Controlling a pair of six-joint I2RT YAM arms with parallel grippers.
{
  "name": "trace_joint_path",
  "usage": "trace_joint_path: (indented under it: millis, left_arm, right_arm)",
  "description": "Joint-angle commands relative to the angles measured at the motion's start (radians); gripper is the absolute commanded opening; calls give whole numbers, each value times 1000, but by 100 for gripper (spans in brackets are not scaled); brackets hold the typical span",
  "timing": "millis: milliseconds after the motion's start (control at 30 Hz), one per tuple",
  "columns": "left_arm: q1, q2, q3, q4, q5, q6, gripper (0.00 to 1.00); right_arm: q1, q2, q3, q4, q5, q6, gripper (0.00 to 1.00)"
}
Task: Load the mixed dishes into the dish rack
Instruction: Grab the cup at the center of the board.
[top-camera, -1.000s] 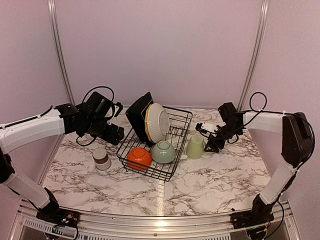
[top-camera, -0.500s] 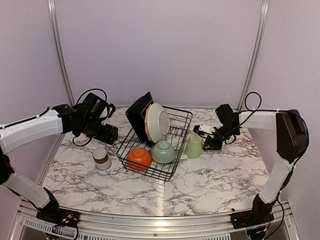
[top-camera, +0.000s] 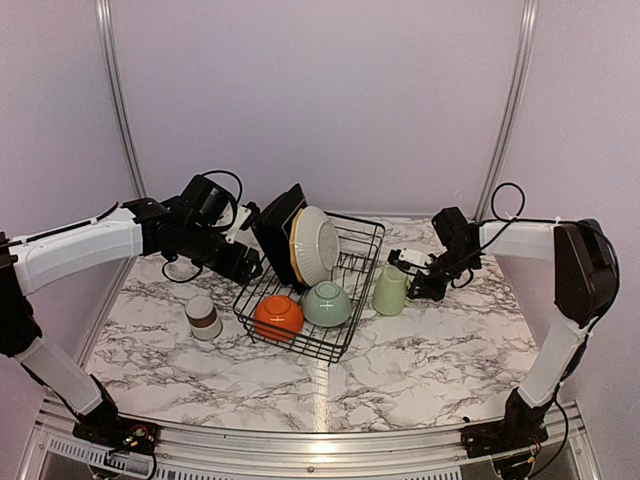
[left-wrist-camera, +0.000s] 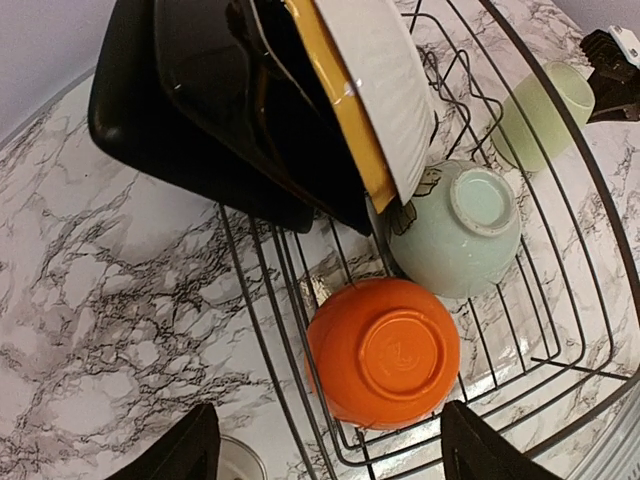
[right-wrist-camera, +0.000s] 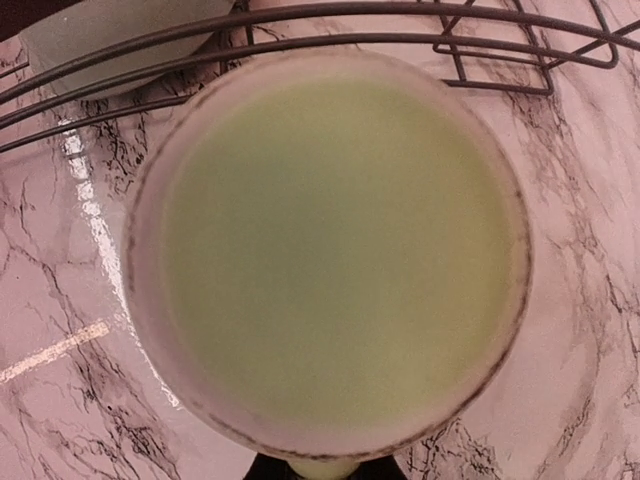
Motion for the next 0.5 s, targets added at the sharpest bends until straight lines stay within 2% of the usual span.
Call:
trace_joint_path:
  millis: [0, 233, 467]
  left_arm:
    - [-53, 130, 117, -15, 30, 66, 78]
    - [-117, 347, 305, -192, -36, 184, 74]
    - [-177, 447, 349, -252, -157, 234, 79]
  right_arm:
    - [-9, -56, 38, 1, -20, 29, 0]
    - [-9, -77, 17, 18, -25, 37, 0]
    - [-8, -101, -2, 40, -38, 43, 0]
